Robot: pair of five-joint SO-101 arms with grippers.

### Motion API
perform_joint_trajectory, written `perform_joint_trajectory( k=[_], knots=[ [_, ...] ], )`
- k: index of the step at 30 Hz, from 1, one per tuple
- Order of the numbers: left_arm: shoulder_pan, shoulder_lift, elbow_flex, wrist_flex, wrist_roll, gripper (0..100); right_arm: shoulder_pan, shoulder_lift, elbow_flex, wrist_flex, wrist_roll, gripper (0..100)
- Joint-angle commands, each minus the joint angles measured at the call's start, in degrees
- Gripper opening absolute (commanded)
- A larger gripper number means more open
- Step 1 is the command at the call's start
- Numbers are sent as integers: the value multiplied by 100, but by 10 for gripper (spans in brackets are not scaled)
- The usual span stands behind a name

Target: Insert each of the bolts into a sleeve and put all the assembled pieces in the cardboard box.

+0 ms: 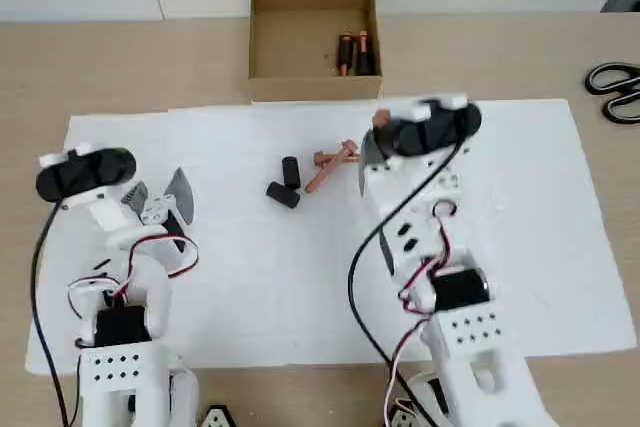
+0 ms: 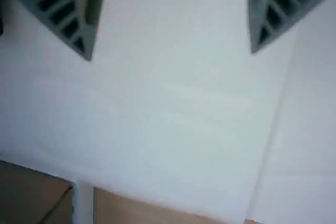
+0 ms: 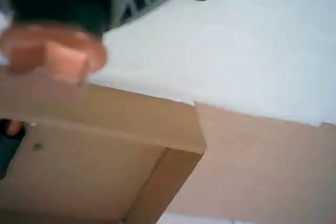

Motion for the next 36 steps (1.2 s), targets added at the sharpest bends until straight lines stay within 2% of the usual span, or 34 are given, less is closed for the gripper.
perform_joint_trajectory(
  k=[1, 9, 18, 36],
  knots=[
    [53, -114, 286, -607, 44, 187, 48, 611, -1046, 57, 18, 3],
    [53, -88, 690, -1073, 44, 187, 40, 2905, -2998, 57, 18, 3],
    [62, -88, 760, -1081, 44, 187, -48, 5279, -5749, 66, 18, 3],
    [229, -79, 778, -1081, 9, 187, -233, 9692, -10004, 66, 9, 4]
  ],
)
